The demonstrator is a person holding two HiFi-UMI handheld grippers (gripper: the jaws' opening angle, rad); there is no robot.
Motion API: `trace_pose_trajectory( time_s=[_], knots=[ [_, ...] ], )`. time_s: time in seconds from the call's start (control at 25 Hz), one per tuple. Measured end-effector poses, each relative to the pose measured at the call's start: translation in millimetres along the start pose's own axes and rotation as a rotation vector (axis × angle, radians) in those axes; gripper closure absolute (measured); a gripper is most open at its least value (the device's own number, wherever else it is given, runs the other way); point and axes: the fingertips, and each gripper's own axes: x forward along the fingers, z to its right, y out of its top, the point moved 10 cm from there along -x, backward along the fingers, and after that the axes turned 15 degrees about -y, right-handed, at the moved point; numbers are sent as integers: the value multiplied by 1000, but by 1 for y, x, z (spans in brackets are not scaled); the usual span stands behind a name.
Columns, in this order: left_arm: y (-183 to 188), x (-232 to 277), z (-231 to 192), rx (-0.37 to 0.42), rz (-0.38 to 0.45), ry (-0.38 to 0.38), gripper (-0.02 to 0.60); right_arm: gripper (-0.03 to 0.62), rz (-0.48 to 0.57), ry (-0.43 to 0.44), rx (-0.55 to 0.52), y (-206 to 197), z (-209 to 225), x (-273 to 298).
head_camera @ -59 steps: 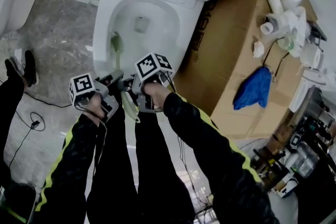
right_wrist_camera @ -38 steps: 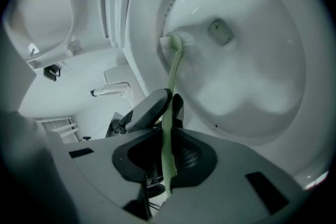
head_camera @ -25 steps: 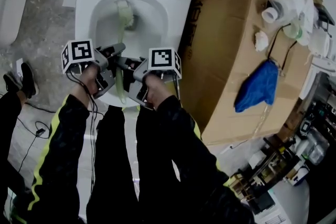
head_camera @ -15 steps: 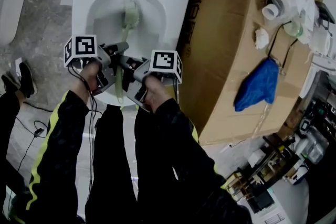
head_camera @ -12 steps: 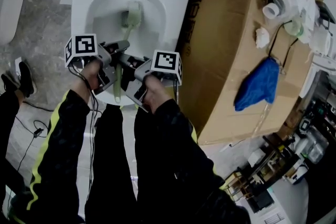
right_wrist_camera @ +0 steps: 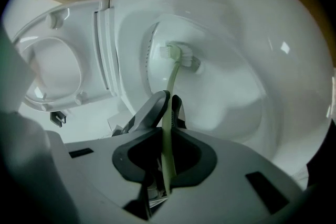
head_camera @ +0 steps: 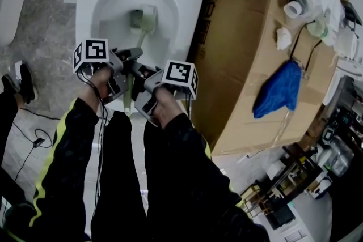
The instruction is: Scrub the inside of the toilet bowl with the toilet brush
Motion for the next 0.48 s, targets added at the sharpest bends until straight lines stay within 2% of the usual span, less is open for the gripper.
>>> trace_pose_trajectory(
  time_s=[0.48],
  knots=[
    [-19,-6,-4,-25,-103,62,506,537,12,6,124,-26,20,-7]
  ],
)
